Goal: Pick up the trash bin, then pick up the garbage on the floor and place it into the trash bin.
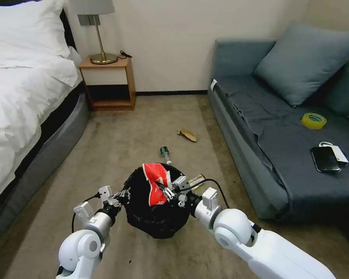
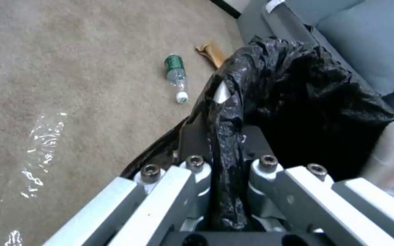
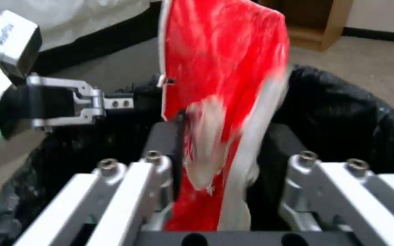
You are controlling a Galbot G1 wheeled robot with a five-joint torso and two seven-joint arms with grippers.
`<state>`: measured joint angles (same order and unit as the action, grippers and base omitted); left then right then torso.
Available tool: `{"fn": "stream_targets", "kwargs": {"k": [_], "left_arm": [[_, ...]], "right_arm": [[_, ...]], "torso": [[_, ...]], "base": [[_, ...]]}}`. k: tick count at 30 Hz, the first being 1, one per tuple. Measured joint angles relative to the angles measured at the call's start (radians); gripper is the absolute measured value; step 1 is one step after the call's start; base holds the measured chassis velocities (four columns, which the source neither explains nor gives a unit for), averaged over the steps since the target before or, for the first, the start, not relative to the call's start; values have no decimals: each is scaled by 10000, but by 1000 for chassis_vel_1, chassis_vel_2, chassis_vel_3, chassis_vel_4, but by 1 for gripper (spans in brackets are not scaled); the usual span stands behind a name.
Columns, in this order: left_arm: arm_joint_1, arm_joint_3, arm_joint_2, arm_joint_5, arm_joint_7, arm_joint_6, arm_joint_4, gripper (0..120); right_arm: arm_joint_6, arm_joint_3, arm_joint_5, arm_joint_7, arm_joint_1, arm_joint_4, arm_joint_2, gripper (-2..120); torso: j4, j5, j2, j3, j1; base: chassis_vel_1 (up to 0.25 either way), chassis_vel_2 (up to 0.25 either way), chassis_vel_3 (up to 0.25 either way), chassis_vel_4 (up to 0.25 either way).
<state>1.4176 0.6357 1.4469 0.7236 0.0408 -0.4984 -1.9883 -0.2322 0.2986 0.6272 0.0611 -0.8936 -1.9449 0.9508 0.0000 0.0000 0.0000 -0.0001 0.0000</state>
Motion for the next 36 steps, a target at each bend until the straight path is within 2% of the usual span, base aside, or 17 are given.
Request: {"fn": "stream_targets", "kwargs": {"k": [1,4,6,8,9,10,12,15,18,25,27,28,30,31,35,36], "left_arm": [[13,36,7,92,-35,-24,-29,5],[15,84,11,139,-58,-28,-49,5],[12,128,11,179,-94,-29,-60,5],[10,138,11,194,-107,-29,-62,5],[8,147,11,214,-121,-30,-68,5],[-4,174,11,250,-160,-21,-83,5],[-15,189,11,250,-186,55,-84,5],[-64,272,33,128,-550,847,-82,5],[-45,406,46,51,-656,1051,-143,5],[-9,721,129,-645,-694,1460,-243,5],[74,900,286,-1000,-698,1609,-386,5],[74,900,286,-1000,-698,1609,-386,5],[209,1113,454,-1358,-612,1752,-565,5],[209,1113,454,-1358,-612,1752,-565,5],[394,1417,580,-1434,-582,1774,-860,5],[394,1417,580,-1434,-582,1774,-860,5]], "right_arm": [[-7,17,-59,-5,-28,40,28,42],[-10,30,-116,-27,-77,51,50,49],[-13,-11,-154,-41,-170,-17,84,61],[-22,-53,-158,-43,-198,-72,89,62],[-35,-84,-158,-46,-213,-105,89,66],[-74,-220,-169,-60,-272,-200,89,74],[-63,-299,-227,-82,-313,-228,75,78],[138,-1041,-575,-173,-665,-437,56,93],[272,-1783,-785,-173,-1040,-551,110,99],[795,-3183,-1763,-153,-1892,-663,335,100],[1107,-4045,-2817,-129,-2616,-834,692,100],[1107,-4045,-2817,-129,-2616,-834,692,100],[1393,-4962,-3754,-278,-3342,-986,1196,100],[1393,-4962,-3754,-278,-3342,-986,1196,100],[1869,-6323,-4670,-543,-4569,-1249,2236,100],[1869,-6323,-4670,-543,-4569,-1249,2236,100]], "torso": [[0,0,0,0,0],[0,0,1,0,0],[0,0,0,1,0],[0,1,0,1,0],[0,0,0,1,0],[0,0,1,0,0],[0,0,0,1,0],[0,1,1,0,0],[-1,0,0,1,0],[1,1,0,1,0],[-1,-1,1,1,0],[-1,-1,1,1,0],[-2,3,1,0,0],[-2,3,1,0,0],[-2,-1,1,0,0],[-2,-1,1,0,0]], "base": [[0,0,0,0],[0,0,0,0],[0,0,0,0],[0,0,0,0],[0,0,0,0],[0,0,0,0],[0,0,0,0],[0,0,0,0],[0,0,0,0],[0,0,0,0],[0,0,0,0],[0,0,0,0],[0,0,0,0],[0,0,0,0],[0,0,0,0],[0,0,0,0]]}}
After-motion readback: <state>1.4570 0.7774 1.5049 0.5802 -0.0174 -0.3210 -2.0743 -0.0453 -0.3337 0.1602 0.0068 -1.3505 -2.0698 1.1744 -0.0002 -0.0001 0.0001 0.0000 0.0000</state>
